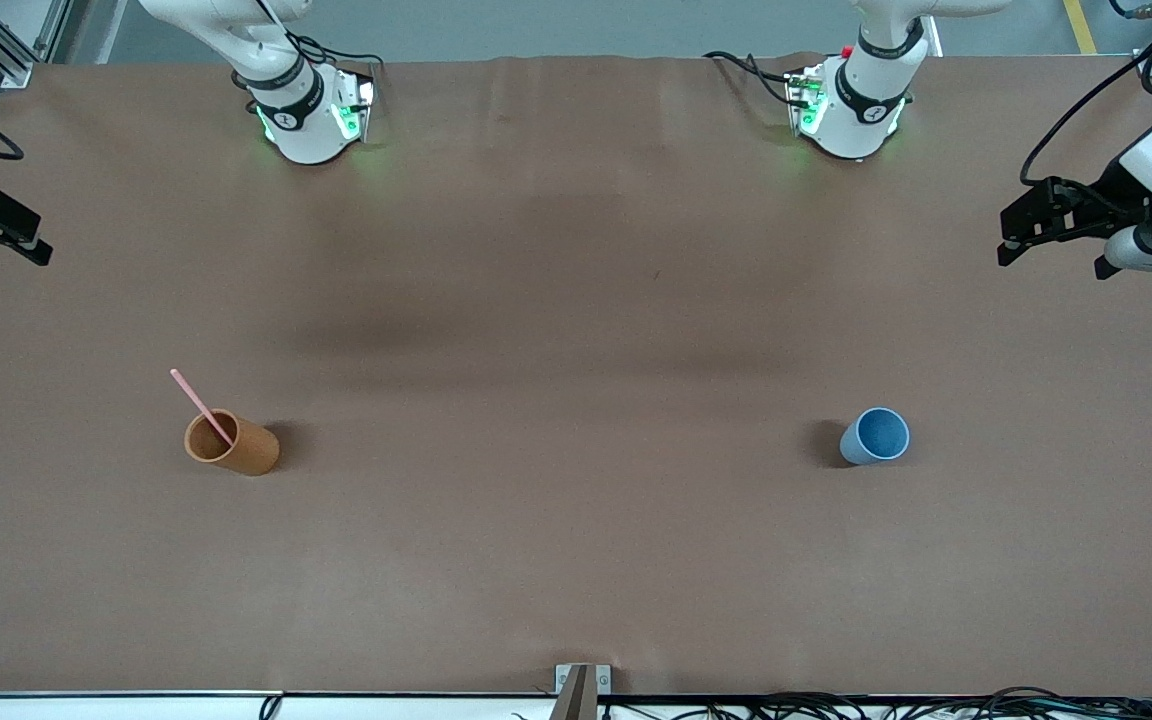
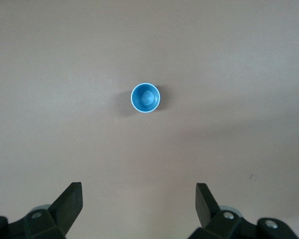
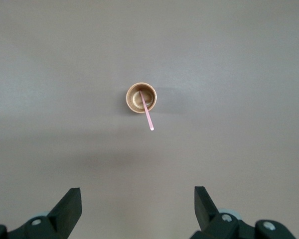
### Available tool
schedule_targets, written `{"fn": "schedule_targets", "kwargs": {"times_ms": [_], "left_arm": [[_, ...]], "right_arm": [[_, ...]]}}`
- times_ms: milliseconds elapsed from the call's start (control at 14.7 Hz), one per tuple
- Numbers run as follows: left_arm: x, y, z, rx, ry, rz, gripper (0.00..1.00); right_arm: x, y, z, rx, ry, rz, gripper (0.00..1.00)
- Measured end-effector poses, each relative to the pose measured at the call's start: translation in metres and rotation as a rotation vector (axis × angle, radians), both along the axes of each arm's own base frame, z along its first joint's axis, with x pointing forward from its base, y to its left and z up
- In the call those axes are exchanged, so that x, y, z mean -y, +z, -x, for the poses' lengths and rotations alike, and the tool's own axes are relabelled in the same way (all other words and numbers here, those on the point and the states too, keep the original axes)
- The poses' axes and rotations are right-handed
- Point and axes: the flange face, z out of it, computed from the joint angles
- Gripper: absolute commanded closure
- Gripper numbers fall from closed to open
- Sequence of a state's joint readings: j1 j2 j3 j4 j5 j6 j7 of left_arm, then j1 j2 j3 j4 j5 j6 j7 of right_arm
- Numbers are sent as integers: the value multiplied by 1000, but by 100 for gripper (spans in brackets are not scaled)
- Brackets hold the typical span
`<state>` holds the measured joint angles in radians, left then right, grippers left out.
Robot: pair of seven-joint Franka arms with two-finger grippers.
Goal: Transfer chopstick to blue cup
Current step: 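Reach the left gripper to the blue cup while the right gripper reaches the chopstick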
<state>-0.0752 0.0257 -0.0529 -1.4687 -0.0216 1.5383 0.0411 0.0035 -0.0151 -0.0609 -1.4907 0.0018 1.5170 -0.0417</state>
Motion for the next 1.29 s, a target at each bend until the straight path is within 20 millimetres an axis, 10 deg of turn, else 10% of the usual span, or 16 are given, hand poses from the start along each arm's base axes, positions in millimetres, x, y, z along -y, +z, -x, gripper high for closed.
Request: {"fn": "schedule_targets", "kwargs": {"times_ms": [681, 1021, 1293], "left_arm": [[-1, -23, -18, -11, 6, 1, 0], [-10, -141, -87, -55, 34, 6, 0], [-14, -251, -117, -63, 49, 10, 0]], "right_arm": [[1, 0, 0, -2, 64, 3, 0], [15, -8, -4, -6, 33, -41, 0], [46, -68, -31, 11, -20, -71, 0]]}}
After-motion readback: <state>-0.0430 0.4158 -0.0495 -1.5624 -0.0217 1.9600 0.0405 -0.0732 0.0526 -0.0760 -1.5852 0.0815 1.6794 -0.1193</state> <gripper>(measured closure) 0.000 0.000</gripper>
